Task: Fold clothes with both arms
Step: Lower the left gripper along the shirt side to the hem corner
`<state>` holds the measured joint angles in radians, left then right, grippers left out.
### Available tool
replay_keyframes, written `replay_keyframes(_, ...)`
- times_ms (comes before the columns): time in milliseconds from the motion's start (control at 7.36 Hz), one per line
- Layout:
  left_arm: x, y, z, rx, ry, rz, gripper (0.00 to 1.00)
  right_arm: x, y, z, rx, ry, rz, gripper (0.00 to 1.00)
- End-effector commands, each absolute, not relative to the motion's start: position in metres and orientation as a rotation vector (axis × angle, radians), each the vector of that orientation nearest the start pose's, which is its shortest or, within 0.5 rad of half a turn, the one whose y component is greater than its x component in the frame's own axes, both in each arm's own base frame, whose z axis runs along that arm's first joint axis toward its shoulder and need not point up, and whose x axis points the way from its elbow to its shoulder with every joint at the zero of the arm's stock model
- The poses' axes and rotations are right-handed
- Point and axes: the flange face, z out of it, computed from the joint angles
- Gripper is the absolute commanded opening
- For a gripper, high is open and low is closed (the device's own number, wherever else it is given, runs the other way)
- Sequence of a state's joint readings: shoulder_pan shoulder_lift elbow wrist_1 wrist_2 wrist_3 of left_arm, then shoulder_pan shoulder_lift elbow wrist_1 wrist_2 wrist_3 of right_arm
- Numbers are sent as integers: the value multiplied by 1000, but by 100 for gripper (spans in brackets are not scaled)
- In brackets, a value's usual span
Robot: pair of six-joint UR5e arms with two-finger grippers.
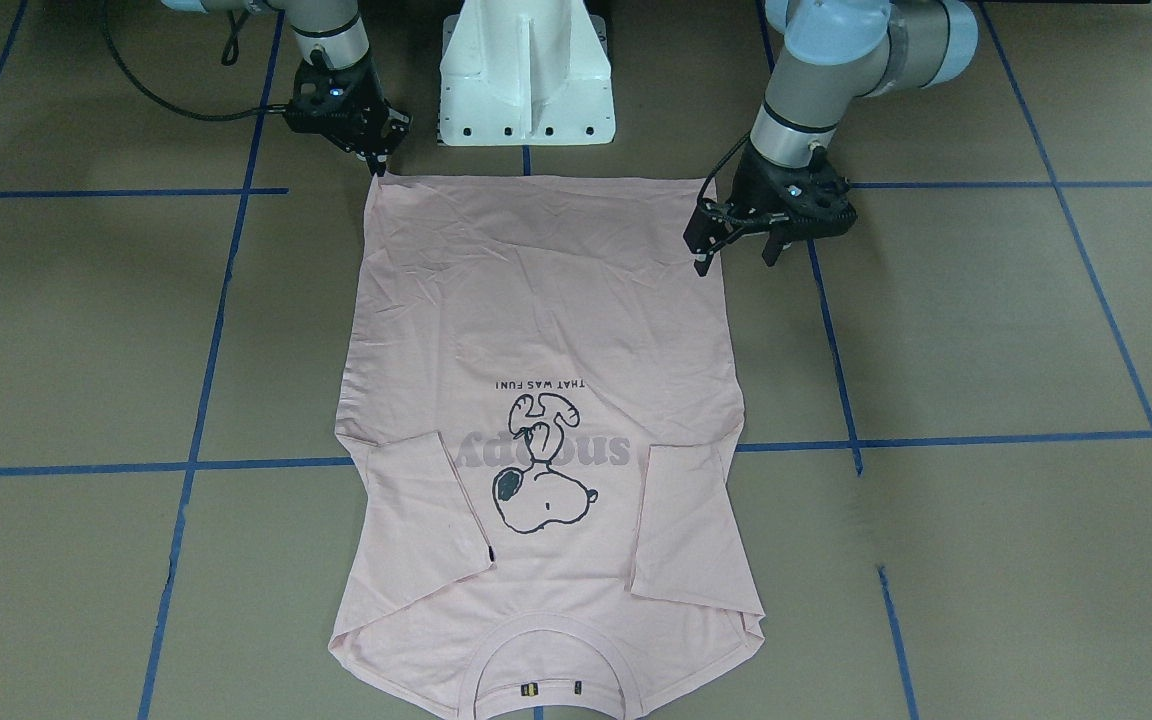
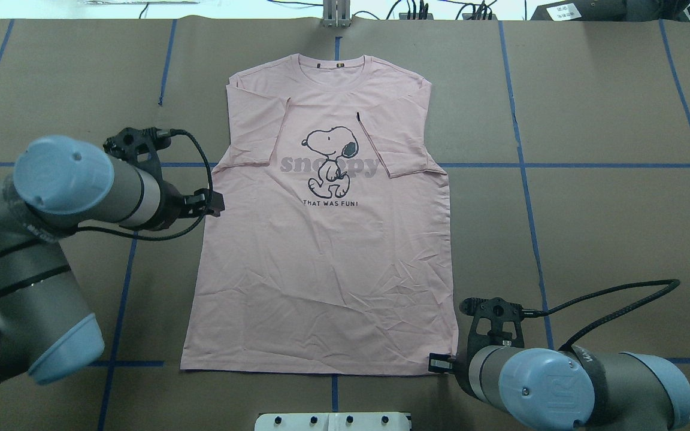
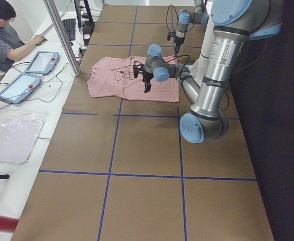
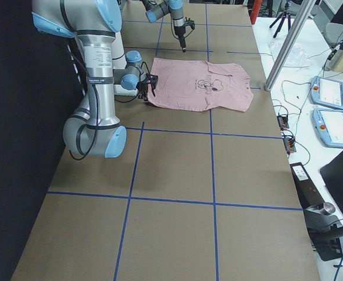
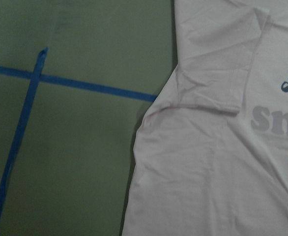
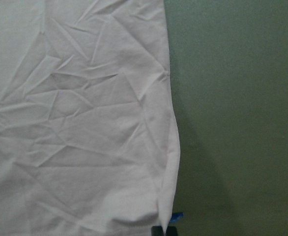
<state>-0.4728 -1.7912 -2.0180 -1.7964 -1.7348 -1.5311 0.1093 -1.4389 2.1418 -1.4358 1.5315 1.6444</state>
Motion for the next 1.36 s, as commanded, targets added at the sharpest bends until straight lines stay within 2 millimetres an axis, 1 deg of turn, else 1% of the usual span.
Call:
replay_keyframes(0,456,-282,342,14,867,-393,100,-476,-192,319,56,-847,190,0)
replay_keyframes(136,471,-258,348,-4,854,-405,100,-476,-192,319,56,-849,190,0)
replay_keyframes(272,481,-240,349,-25,850,-407,100,-476,-191,319,57,-847,190,0)
replay_keyframes(408,485,-233,350,-37,846,-406,100,-476,-191,318,57,-850,190,0)
replay_keyframes(543,485,-231,354,-39,837,-406,99,-477,-191,315,57,-855,190,0)
replay_keyframes(679,481,-230,364,-39,817,-407,99,-477,-192,314,57,-858,191,0)
replay_keyframes(951,481,-228,365,-40,814,-401,98,-477,-192,313,57,-859,191,0)
replay_keyframes(1223,485,-221,366,-45,810,-389,94,-477,-192,313,56,-859,190,0)
